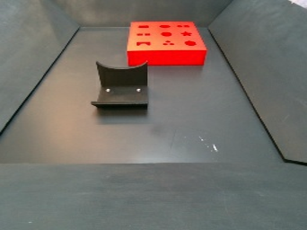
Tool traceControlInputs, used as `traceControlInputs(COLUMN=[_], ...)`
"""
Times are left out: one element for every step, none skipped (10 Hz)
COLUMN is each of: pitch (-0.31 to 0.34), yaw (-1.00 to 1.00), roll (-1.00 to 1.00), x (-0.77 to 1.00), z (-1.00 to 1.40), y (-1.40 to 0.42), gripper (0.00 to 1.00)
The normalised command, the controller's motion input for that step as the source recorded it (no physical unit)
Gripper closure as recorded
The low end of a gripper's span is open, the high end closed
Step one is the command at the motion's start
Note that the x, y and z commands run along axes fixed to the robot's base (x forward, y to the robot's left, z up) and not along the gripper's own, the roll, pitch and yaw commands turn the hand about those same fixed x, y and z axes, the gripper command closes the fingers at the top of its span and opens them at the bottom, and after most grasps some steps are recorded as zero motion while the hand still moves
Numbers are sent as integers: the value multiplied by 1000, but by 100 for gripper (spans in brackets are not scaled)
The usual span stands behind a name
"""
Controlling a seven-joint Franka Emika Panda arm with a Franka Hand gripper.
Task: Insert the oval object.
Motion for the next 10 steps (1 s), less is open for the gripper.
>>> traceControlInputs(pitch=[0,0,0,0,0,0,0,0,20,43], yaw=[-151,-120,-163,-329,-514,-600,-700,-817,-880,-940], roll=[0,0,0,0,6,10,13,57,101,131], x=[0,0,0,0,0,0,0,0,0,-49], z=[-9,0,0,0,0,0,0,0,0,0], y=[0,0,0,0,0,-23,-49,-91,-129,-117], gripper=[100,100,100,100,100,100,100,100,100,100])
